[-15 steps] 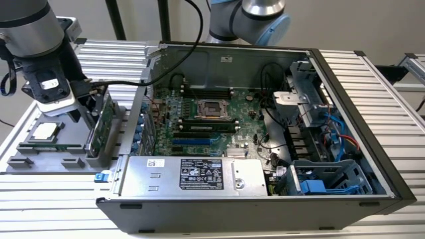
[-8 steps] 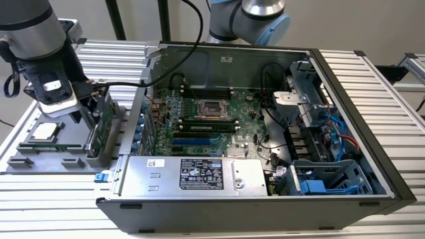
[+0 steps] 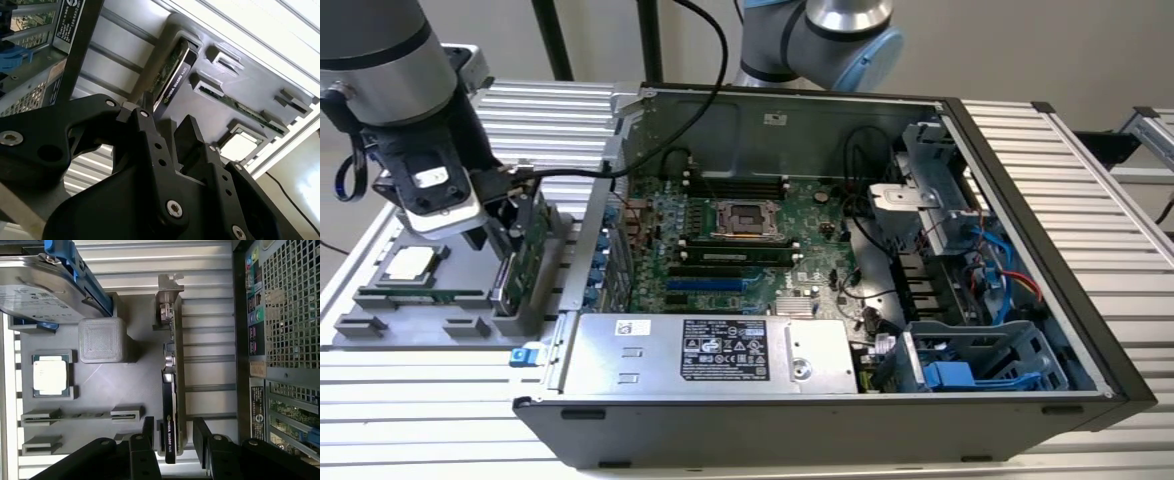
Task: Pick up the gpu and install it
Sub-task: 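Pick up the gpu and move the gpu toward the slot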
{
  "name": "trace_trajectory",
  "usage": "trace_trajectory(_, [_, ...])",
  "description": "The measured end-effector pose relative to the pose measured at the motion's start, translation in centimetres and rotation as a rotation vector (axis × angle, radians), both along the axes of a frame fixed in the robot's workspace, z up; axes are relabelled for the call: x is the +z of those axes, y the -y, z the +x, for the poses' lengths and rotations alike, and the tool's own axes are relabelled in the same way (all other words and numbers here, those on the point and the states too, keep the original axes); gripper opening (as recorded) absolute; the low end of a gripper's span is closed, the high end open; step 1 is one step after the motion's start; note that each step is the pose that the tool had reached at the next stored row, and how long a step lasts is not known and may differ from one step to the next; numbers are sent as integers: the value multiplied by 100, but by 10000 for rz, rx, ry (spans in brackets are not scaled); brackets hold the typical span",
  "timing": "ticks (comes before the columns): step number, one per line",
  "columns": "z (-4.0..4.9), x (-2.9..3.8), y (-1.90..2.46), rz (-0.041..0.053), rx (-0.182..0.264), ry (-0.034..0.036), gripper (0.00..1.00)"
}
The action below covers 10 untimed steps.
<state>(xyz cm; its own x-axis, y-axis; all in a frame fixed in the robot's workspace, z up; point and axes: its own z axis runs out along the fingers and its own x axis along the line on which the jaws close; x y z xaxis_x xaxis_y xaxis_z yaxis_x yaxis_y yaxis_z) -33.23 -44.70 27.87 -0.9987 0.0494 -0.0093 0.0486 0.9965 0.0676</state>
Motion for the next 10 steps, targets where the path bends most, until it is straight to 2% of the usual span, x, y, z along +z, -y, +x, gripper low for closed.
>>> trace_trajectory(10, [2,-84,-16,0,103,-1,100])
